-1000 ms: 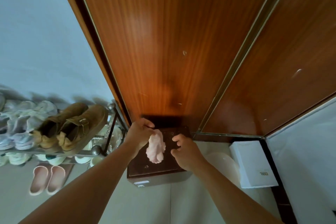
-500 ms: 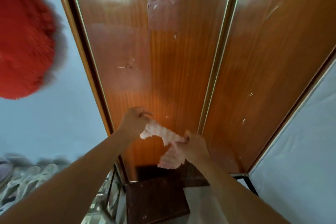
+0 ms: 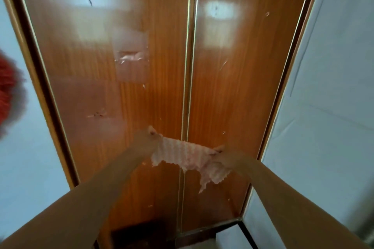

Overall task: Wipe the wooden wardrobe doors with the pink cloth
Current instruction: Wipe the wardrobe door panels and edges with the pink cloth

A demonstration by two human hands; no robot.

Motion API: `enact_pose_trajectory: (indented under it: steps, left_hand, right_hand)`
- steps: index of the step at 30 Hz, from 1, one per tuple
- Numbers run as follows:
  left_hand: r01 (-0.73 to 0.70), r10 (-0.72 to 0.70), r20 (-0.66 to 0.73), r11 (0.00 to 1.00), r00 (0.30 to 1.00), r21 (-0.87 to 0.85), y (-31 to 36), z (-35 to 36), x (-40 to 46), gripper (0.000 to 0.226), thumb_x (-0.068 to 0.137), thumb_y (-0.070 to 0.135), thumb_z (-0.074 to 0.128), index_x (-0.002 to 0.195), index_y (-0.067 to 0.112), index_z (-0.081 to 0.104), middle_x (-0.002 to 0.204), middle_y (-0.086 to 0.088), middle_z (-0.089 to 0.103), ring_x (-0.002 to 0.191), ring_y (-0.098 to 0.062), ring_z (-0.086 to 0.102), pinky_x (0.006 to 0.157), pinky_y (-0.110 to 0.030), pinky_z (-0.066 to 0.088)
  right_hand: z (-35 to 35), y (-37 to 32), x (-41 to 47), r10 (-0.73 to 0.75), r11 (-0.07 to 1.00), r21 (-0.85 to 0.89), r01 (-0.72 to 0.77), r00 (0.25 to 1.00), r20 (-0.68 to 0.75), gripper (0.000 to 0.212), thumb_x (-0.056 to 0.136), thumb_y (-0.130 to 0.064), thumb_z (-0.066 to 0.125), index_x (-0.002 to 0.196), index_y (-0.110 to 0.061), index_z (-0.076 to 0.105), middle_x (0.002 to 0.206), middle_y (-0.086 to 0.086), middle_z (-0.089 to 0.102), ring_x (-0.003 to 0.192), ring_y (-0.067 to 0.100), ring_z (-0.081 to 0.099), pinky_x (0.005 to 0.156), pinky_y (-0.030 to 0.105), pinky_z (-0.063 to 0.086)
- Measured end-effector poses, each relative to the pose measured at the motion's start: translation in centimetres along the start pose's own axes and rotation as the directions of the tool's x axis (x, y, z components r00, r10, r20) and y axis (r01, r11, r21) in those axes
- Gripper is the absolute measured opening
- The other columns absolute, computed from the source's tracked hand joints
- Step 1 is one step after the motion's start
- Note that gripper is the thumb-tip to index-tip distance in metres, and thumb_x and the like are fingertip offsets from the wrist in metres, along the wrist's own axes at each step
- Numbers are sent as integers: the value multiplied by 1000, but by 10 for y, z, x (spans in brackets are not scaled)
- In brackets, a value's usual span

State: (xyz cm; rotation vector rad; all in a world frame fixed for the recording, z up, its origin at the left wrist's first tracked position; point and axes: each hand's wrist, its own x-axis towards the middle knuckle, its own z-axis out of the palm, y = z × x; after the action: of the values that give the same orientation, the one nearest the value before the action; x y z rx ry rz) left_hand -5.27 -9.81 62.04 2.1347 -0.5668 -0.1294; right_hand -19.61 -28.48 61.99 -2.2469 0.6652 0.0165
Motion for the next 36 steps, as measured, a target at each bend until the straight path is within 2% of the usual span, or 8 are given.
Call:
enact_pose_trajectory:
  steps: [4, 9, 14, 18, 26, 30, 33, 36]
  left_hand:
    - [-52, 51, -20, 994, 999, -97, 41, 38, -3, 5, 88, 21, 55, 89, 19, 51, 90, -2, 56, 79, -13, 54, 62, -24, 42]
    - [6, 10, 77, 978, 997, -210, 90, 84, -9, 11, 90, 14, 54, 94, 7, 61, 88, -7, 64, 76, -15, 62, 59, -20, 48]
    - [161, -67, 195, 839, 979, -519, 140, 116, -10, 18, 92, 15, 48, 95, 2, 60, 82, -8, 63, 78, -16, 61, 61, -23, 52]
    - [198, -4, 267, 684, 964, -703, 155, 118, 5, 39, 97, 37, 39, 98, 11, 68, 94, -11, 72, 93, -23, 67, 82, -36, 55]
    - [192, 106, 375, 714, 921, -674, 160, 109, 48, 24, 87, 13, 54, 103, -1, 64, 94, -15, 65, 92, -26, 61, 81, -37, 50]
    - [135, 134, 340, 739, 931, -660, 163, 109, 70, 13, 81, 9, 60, 69, 10, 63, 69, -7, 55, 72, -19, 55, 69, -32, 48]
    - [117, 122, 318, 761, 940, -638, 166, 100, 85, 15, 81, 3, 58, 95, 3, 63, 84, -9, 64, 82, -21, 60, 71, -31, 50]
    - [-8, 89, 175, 910, 981, -414, 168, 80, 103, 23, 83, 5, 55, 104, 6, 64, 97, -12, 67, 89, -24, 63, 76, -30, 51]
  right_hand:
    - [-33, 22, 13, 23, 985, -166, -53, 984, -179, 25, 95, -24, 54, 109, -5, 63, 100, 7, 65, 89, 21, 65, 68, 24, 52]
    - [-73, 30, 15, 70, 903, 430, -13, 991, -117, 8, 89, -17, 61, 83, -11, 61, 79, 3, 59, 71, 17, 58, 65, 31, 50]
    - [-99, 11, 13, -217, 879, 438, 189, 976, 14, 6, 90, -4, 53, 91, -5, 59, 95, 13, 63, 88, 20, 61, 80, 32, 52]
    - [-113, 7, 17, -353, 842, 441, 312, 936, 12, 22, 91, 4, 48, 109, 1, 59, 109, 15, 64, 103, 24, 64, 96, 42, 52]
    - [-143, 19, 35, -469, 773, 475, 420, 883, -18, 26, 95, -5, 46, 115, -9, 63, 115, 9, 64, 108, 21, 62, 97, 42, 50]
    - [-141, 9, 50, -426, 781, 462, 420, 900, -97, 18, 93, -16, 59, 110, -16, 59, 114, 6, 64, 103, 16, 64, 86, 30, 55]
    - [-148, -2, 63, -406, 816, 392, 425, 904, -134, 22, 92, -6, 56, 113, -12, 56, 107, 2, 62, 95, 10, 61, 69, 18, 51]
    - [-169, -9, 73, -330, 901, 202, 383, 910, -251, 11, 90, -4, 51, 89, -14, 55, 86, 0, 56, 76, 9, 54, 63, 20, 46]
